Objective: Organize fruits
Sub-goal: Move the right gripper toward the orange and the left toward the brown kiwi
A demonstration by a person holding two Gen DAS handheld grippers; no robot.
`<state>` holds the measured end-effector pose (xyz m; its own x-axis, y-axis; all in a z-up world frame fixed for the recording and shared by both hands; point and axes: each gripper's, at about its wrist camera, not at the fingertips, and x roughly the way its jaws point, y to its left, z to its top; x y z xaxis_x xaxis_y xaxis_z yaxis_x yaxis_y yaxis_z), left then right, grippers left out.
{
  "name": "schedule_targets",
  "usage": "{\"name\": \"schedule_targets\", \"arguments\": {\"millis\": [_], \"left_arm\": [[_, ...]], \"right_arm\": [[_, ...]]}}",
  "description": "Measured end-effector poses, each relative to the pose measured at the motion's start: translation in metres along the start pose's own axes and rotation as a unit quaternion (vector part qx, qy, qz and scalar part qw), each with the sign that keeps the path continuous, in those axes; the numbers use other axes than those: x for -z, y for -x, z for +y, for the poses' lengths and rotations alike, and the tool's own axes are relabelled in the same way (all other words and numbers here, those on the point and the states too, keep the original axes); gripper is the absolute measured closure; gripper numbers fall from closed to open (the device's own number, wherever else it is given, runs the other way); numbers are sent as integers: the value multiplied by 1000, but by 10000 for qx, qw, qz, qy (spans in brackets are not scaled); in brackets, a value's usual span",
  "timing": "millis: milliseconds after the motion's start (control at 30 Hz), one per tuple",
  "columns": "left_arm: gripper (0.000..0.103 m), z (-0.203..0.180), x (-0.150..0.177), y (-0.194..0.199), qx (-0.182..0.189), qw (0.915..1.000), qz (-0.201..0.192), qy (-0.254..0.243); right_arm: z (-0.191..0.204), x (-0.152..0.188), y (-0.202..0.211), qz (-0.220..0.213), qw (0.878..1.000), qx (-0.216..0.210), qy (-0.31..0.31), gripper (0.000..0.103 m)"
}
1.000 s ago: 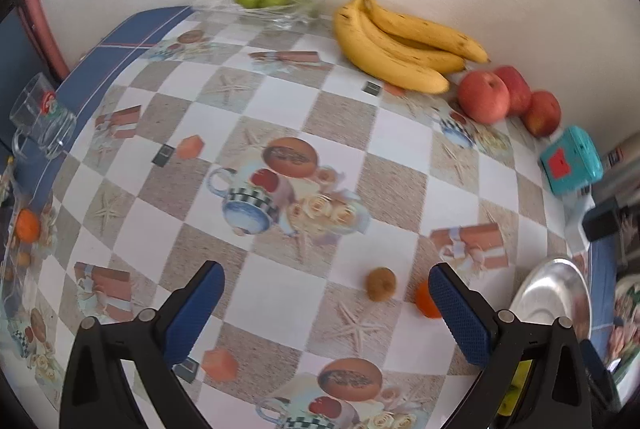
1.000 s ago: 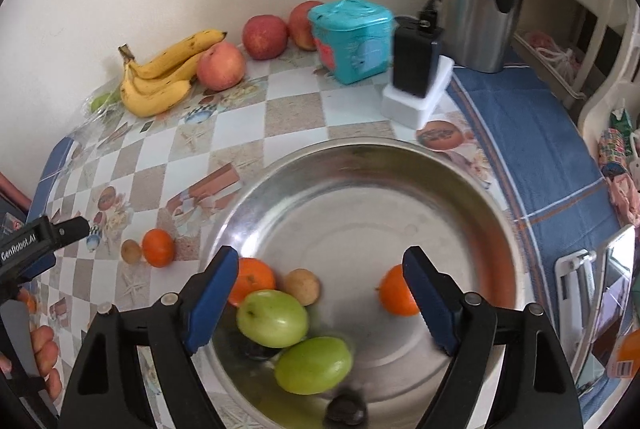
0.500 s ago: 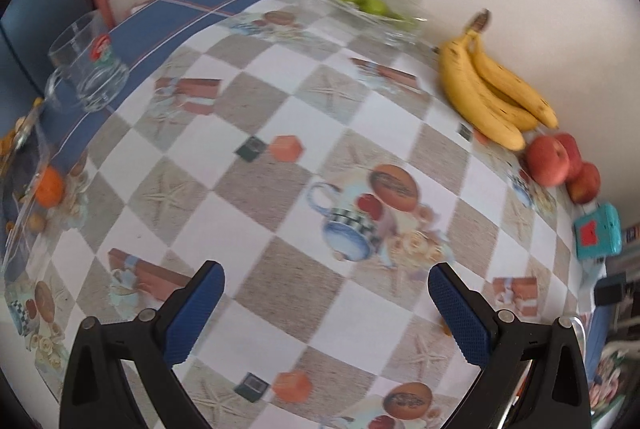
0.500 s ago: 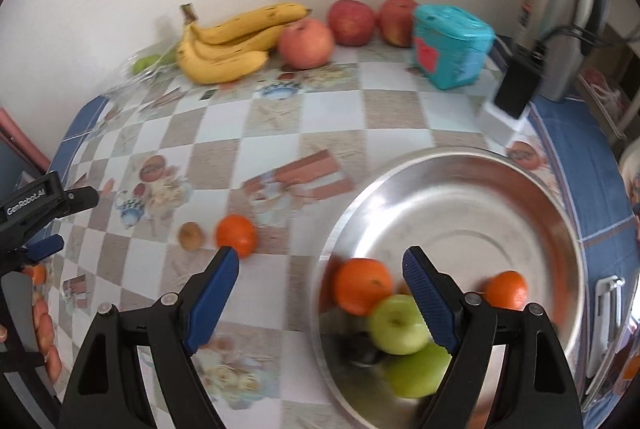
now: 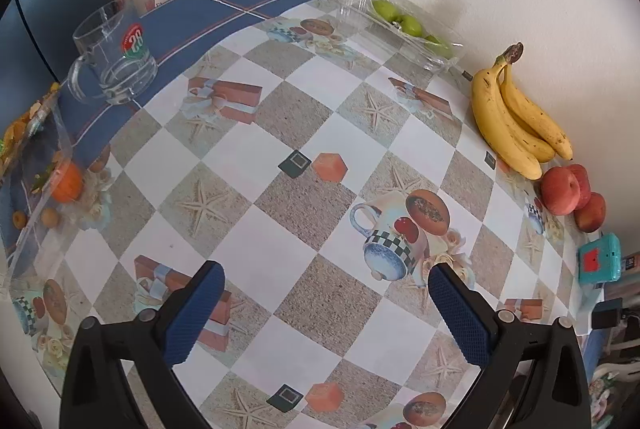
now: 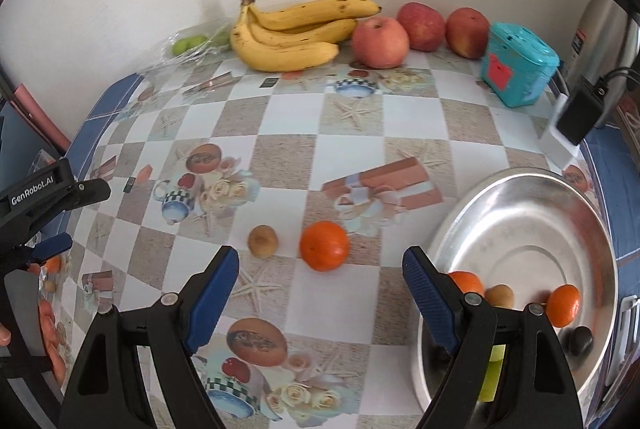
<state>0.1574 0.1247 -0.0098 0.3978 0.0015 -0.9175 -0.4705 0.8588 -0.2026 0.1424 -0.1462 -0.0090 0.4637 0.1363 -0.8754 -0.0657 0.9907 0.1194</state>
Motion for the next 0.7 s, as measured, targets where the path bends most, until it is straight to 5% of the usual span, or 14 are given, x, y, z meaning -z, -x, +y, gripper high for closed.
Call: {"name": "schedule_targets", "arguments": {"millis": [433, 700], "left_arm": [[0, -20, 12, -18, 95, 9989, 281, -360], [0, -29, 22, -34, 470, 9970, 538, -302]], "right_arm": [[2, 6, -15, 214, 9997, 95, 122, 18], [1, 10, -24, 238, 9995, 90, 198, 18]]}}
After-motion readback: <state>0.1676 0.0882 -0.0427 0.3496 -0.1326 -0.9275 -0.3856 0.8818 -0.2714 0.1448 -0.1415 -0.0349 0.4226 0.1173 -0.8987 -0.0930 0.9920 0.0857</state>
